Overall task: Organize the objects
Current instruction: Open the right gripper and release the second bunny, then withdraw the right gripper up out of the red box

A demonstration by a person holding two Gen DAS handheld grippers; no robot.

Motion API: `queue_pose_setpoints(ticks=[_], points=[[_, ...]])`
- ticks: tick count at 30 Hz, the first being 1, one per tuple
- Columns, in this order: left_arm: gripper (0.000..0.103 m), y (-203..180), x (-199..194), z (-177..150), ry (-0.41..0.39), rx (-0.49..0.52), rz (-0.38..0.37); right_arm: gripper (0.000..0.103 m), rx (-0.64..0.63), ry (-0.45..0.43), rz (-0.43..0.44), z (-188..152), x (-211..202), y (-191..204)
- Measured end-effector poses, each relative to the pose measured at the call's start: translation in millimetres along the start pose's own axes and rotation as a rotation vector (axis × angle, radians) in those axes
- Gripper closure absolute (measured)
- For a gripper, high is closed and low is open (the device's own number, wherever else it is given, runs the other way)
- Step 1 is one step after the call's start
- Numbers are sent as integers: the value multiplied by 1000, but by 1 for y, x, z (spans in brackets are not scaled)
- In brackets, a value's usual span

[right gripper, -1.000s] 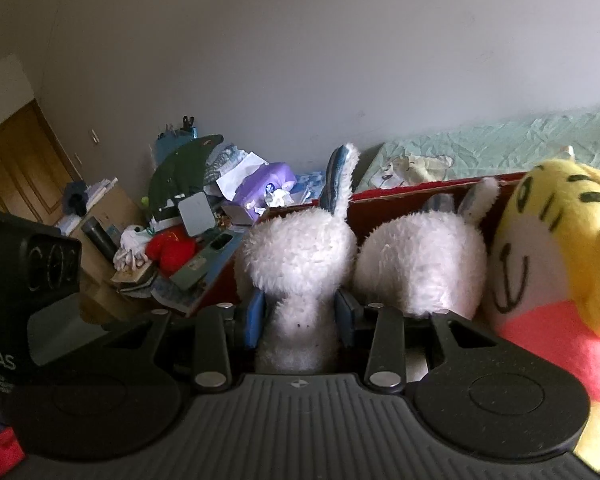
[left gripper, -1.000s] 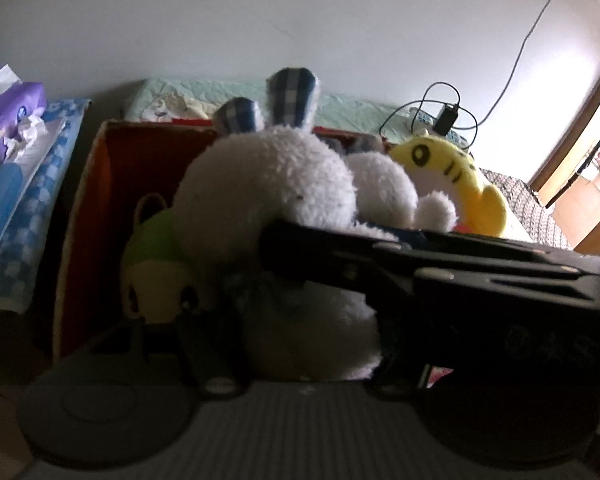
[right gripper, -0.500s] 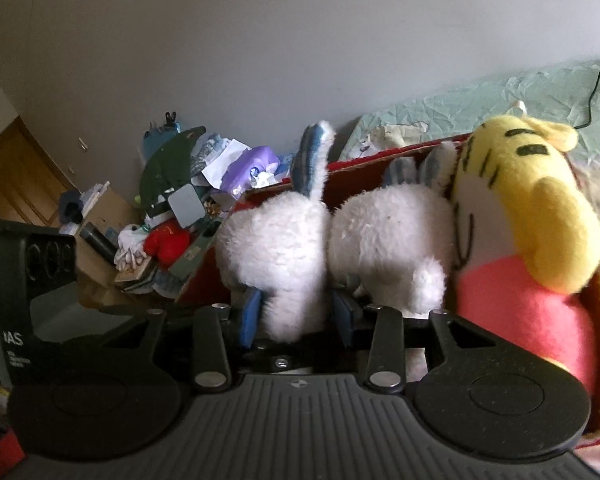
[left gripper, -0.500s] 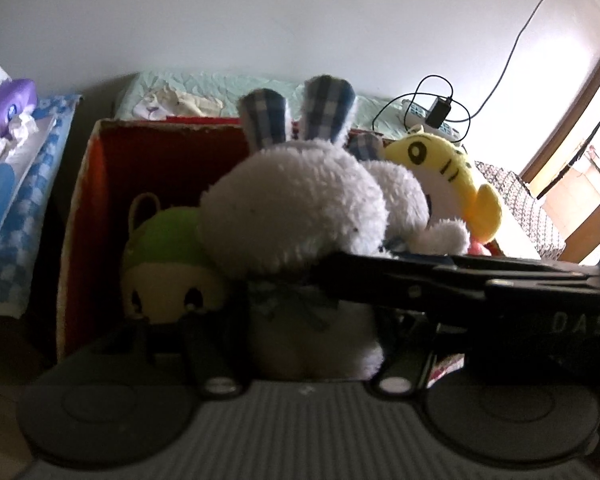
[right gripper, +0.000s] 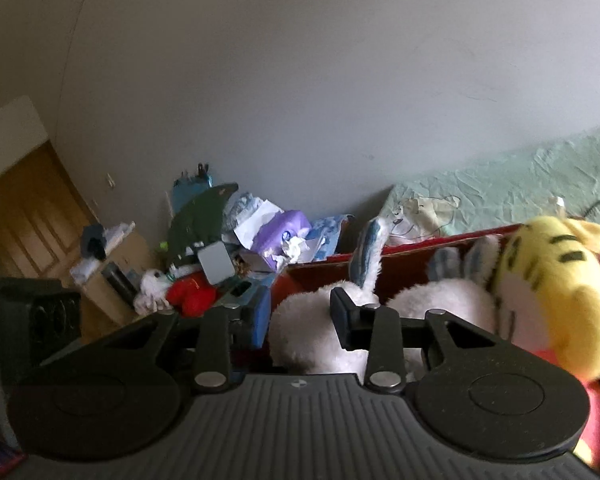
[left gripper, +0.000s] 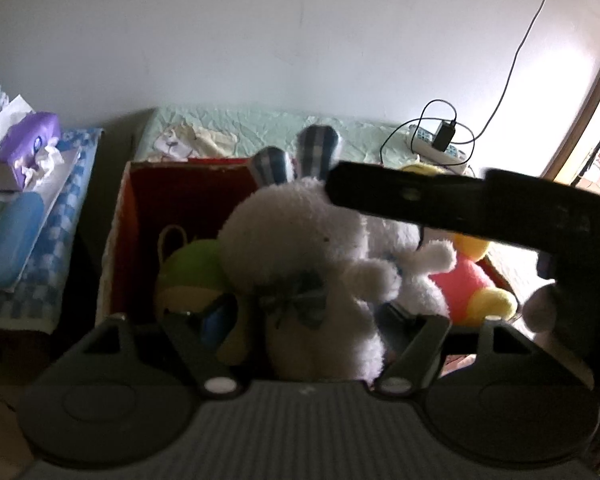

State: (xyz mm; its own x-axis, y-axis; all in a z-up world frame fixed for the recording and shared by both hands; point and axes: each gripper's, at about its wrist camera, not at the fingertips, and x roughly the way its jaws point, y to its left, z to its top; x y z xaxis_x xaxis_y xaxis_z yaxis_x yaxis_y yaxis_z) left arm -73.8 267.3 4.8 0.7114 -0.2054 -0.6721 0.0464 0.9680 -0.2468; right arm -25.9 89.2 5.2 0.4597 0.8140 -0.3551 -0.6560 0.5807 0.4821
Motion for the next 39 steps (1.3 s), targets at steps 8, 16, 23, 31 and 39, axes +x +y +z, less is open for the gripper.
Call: queue_pose_setpoints(ticks=[8,16,23,31,39], points=[[27,5,12,-6,30,-30,5,72,43,69,-84,-1,27,-32],[24,3,13,-2,43,-29,45,71,-16,87,-94,-9,21,-23],[21,4,7,0,46,-43,83,66,66,78,-52,-9,6,-29],[11,-10,-1,2,47,-15,191,64,65,16,-146,0,-23,-19],[8,-34,-4,4,44,16,235,52,40,5,-328,-4,-45,-15]])
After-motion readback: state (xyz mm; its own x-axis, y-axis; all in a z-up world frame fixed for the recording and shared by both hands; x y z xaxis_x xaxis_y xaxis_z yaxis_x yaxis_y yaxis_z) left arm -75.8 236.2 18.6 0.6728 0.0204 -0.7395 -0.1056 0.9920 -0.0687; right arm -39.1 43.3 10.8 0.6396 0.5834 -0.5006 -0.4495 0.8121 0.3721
